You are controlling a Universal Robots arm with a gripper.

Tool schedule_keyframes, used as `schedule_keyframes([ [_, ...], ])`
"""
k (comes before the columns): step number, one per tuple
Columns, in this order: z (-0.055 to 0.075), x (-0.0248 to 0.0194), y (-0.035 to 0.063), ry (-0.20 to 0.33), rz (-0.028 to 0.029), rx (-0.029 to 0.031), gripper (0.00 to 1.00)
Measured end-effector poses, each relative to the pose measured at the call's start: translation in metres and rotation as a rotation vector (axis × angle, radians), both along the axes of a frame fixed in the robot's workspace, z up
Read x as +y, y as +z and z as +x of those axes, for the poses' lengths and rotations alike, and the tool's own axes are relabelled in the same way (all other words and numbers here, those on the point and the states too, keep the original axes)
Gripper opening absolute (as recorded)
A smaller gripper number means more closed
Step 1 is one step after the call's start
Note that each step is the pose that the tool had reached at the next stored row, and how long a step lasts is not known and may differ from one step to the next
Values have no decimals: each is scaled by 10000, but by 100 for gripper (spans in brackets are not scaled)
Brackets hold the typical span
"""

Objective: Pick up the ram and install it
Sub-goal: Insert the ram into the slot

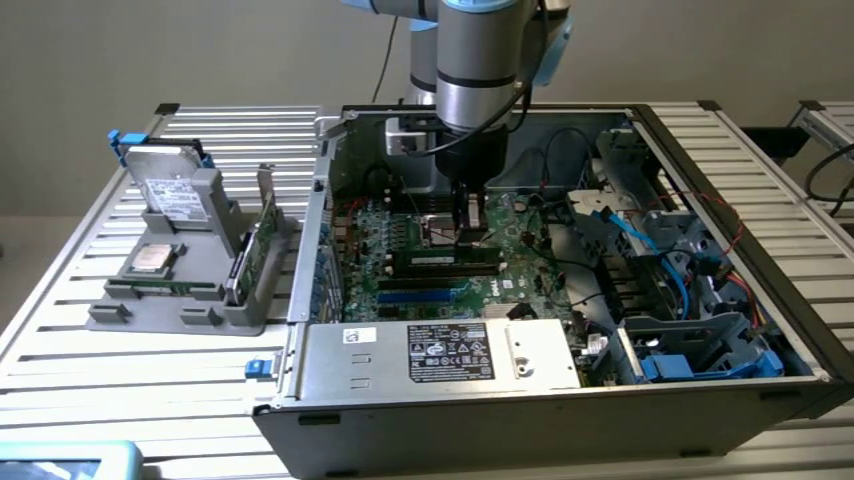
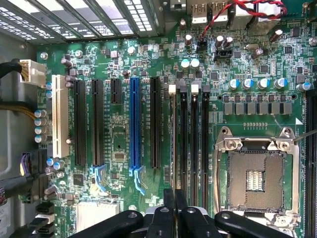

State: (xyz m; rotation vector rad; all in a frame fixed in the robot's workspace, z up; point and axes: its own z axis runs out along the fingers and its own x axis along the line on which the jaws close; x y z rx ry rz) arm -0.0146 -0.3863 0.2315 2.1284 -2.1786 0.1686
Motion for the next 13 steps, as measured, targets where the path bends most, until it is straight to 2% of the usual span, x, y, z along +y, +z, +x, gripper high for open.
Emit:
schedule_keyframes([
  [13,-1,-4,-13,1,0,0,12],
])
